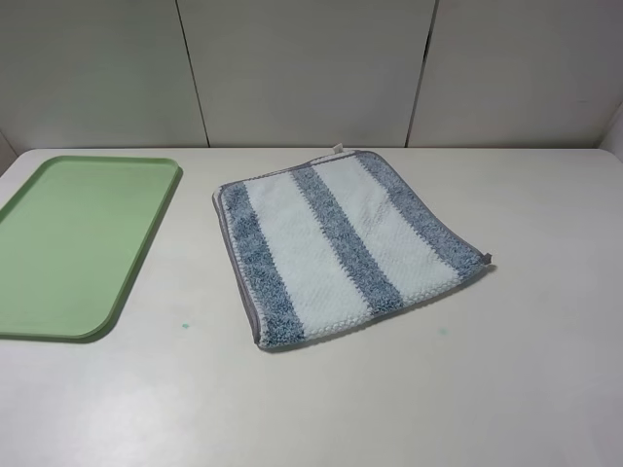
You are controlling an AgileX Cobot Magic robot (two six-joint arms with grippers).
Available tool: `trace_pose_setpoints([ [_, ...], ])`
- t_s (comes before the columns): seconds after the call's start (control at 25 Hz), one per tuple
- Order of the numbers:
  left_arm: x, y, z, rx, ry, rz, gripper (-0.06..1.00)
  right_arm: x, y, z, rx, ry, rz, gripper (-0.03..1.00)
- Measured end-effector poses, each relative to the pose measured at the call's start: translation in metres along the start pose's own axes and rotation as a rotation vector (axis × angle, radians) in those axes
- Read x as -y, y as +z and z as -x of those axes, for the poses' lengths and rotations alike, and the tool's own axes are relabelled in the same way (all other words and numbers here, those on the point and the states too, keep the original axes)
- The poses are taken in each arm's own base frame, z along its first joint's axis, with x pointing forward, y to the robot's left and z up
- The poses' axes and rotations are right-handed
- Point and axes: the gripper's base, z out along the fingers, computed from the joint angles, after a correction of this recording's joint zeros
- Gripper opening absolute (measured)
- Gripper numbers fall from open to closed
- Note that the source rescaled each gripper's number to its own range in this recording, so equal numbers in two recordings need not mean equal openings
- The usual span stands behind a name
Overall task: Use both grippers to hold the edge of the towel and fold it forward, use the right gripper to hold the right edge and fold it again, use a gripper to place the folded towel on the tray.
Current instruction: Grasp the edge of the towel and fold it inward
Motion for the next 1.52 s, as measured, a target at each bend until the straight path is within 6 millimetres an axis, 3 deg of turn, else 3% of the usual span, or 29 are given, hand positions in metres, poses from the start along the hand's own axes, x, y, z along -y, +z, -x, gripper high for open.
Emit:
trace_pose_setpoints([
  [0.84,0.000,0.000,0.000,0.000,0.000,0.000,1.00,0.001,0.000,0.000,-0.004,0.016,-0.006,1.00],
  [0.96,-0.001,0.002,0.003,-0.025,-0.002,-0.005,1.00,0.002,0.006,0.009,-0.055,0.073,-0.011,1.00],
  [1.16,-0.007,0.008,0.032,-0.121,-0.009,-0.025,1.00,0.005,0.024,0.039,-0.183,0.181,-0.017,1.00],
  [1.28,-0.013,0.015,0.058,-0.188,0.002,-0.041,1.00,0.008,0.040,0.061,-0.256,0.232,-0.025,1.00],
  [1.52,-0.025,0.047,0.111,-0.272,0.088,-0.084,0.99,0.014,0.081,0.104,-0.387,0.330,-0.050,1.00],
])
